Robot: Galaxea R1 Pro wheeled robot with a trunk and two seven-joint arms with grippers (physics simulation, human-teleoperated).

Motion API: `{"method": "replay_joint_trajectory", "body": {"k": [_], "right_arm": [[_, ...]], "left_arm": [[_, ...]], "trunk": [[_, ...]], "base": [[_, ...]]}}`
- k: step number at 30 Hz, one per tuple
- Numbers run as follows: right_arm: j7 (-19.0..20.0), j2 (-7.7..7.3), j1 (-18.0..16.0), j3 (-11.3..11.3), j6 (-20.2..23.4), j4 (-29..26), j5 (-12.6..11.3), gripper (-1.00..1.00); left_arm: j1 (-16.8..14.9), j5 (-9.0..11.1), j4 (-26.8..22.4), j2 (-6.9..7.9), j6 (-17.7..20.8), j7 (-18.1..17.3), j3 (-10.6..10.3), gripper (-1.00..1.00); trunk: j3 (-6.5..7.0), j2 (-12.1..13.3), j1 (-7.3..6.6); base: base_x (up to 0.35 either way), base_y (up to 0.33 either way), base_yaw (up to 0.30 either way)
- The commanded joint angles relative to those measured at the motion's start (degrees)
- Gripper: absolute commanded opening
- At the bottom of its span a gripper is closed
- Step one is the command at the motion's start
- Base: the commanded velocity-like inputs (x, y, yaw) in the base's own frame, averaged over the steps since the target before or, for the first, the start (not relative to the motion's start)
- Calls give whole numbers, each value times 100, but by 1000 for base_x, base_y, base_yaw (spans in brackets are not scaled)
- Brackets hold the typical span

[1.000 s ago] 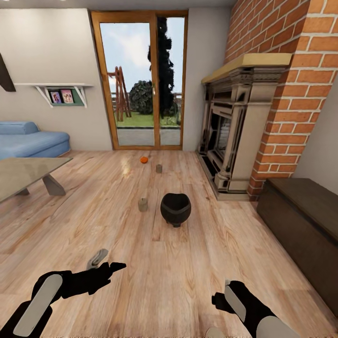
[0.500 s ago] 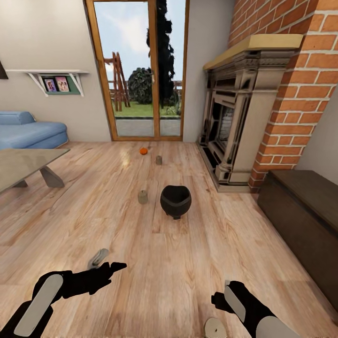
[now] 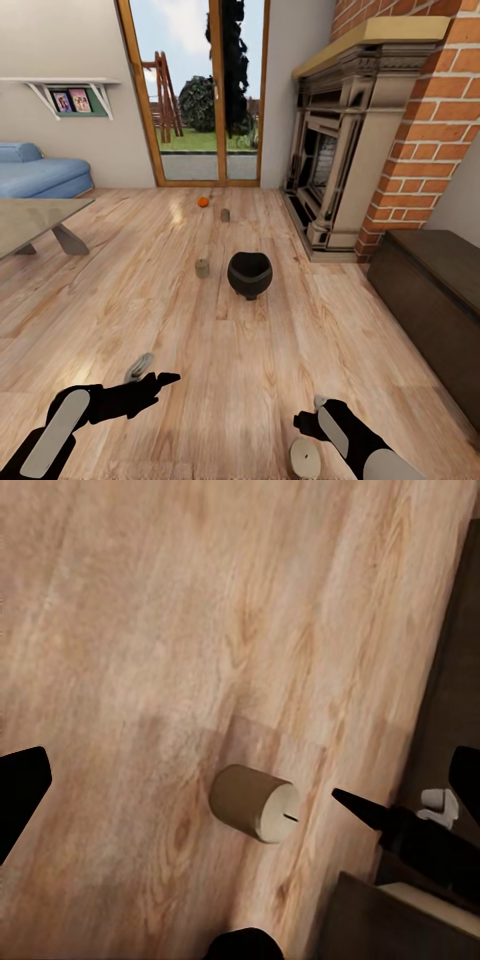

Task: Place each of the two pumpkins and all three candles from the living room inside a cabinet in the living room (use any cabinet), then make sure every cabinet is closed, and position the cauldron so it is next to a table in the living room.

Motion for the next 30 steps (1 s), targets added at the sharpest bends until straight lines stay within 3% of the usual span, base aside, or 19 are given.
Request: {"method": "replay_joint_trajectory", "body": {"k": [1, 30], "right_arm": [[-40, -7, -2, 49, 20, -12, -60, 100], [-38, 71, -3, 52, -15, -4, -60, 100]], "left_arm": [[-3, 63, -10, 1, 14, 58, -5, 100], [-9, 63, -31, 0, 14, 58, -15, 100]], "trunk": [[-28, -4, 1], [-670, -43, 76]], "base": [[0, 0, 0], [0, 0, 0]]}}
